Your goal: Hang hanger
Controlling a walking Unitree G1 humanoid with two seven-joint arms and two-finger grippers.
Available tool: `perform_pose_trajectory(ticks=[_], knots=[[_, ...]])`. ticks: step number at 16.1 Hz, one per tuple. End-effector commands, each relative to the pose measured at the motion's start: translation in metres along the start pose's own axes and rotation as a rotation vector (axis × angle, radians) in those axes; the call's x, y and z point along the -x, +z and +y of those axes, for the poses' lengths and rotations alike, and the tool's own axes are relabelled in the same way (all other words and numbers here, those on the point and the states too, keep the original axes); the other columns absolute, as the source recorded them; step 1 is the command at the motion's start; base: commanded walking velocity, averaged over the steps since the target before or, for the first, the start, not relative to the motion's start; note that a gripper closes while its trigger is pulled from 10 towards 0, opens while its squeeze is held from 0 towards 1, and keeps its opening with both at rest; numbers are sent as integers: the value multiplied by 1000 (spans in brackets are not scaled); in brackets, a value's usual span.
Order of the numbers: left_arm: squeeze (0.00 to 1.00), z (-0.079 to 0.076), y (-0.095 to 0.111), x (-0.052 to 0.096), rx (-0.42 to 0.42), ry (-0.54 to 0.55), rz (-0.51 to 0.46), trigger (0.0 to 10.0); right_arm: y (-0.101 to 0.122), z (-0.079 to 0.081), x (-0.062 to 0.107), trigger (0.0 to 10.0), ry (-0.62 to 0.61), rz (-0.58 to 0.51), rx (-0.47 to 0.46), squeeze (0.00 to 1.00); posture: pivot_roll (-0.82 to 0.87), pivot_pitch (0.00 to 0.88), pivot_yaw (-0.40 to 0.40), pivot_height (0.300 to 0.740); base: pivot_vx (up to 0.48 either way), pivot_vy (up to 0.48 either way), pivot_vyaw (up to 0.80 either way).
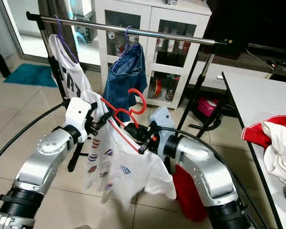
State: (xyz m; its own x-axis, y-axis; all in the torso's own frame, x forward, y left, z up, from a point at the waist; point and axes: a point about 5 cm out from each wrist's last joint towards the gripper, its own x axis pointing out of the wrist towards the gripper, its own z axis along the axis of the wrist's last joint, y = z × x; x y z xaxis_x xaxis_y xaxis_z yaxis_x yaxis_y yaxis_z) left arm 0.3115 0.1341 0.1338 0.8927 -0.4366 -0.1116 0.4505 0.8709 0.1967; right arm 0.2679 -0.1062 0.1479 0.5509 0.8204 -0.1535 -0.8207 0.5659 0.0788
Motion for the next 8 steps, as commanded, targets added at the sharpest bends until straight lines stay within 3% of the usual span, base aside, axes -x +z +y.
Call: perform_pose_trajectory(ticks=[1, 8], knots=[[0, 3, 6, -3, -15, 19, -24, 0, 10, -1, 0, 10000, 17, -41, 28, 0, -96, 0, -81, 740, 0, 0, 0], [0, 5, 5, -4, -21, 46, -42, 0, 7, -3, -1, 10000, 16, -34, 28, 0, -87, 0, -93, 740, 0, 0, 0]])
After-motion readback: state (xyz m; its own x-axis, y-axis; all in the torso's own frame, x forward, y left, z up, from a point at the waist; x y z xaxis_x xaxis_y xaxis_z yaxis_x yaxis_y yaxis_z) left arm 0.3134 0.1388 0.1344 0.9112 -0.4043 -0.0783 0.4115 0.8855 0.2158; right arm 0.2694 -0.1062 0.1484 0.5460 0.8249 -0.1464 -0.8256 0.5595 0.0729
